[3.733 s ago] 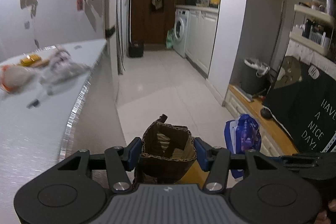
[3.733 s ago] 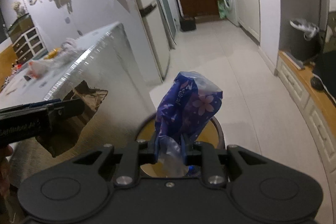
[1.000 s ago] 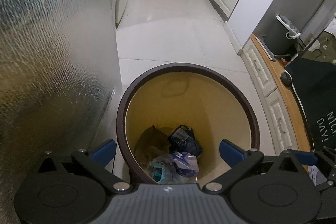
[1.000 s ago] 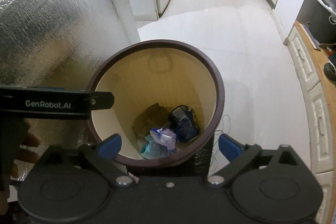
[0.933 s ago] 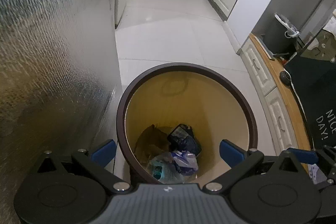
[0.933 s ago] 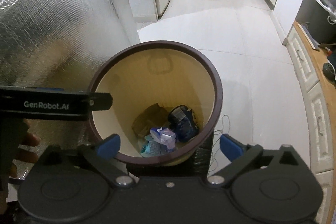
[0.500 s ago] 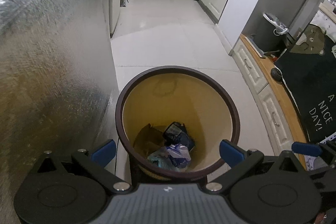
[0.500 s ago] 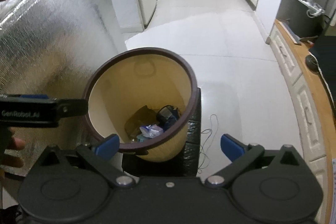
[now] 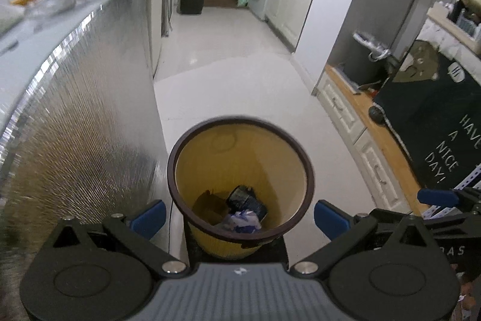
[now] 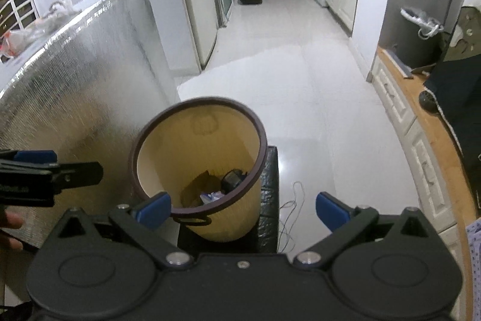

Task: Collect trash
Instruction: 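Move both tools back from the bin toward the table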

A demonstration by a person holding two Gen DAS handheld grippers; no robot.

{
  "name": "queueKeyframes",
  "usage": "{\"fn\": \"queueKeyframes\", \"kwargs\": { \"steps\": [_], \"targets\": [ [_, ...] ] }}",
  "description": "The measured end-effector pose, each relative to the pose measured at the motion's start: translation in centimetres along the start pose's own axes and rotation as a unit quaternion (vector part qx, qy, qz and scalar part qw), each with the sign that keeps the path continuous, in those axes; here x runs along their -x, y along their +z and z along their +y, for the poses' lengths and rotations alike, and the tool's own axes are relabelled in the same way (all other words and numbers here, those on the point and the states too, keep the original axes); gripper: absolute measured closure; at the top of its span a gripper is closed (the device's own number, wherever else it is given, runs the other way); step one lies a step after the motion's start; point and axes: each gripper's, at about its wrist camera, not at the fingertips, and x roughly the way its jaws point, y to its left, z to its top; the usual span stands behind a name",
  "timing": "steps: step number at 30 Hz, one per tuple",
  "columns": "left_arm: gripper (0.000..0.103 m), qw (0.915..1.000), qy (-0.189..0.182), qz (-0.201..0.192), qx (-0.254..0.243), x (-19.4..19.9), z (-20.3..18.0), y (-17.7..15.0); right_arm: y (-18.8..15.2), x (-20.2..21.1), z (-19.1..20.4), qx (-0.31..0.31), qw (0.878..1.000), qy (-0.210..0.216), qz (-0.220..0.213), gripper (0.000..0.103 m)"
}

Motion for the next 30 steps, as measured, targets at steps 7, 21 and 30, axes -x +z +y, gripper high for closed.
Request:
{"fn": "queueKeyframes", "kwargs": {
  "steps": [7, 21, 30],
  "targets": [
    [0.0, 0.9985, -0.017, -0.05, -0.016, 4.5, -0.8, 0.5, 0.3, 3.9, -0.7, -0.008, 0.999, -0.013, -0.044, 0.0],
    [0.0, 0.9856, 0.004, -0.166, -0.034, 13.6, 1.9, 3.5, 3.7, 9.6, 1.9, -0.022, 0.986, 0.012, -0.166, 0.0],
    [0.0, 0.9756, 0.059, -0.209, -0.033, 16.1, 8.2, 7.1, 7.6, 9.5, 6.8, -0.016, 0.973, 0.032, -0.227, 0.0]
  ]
}}
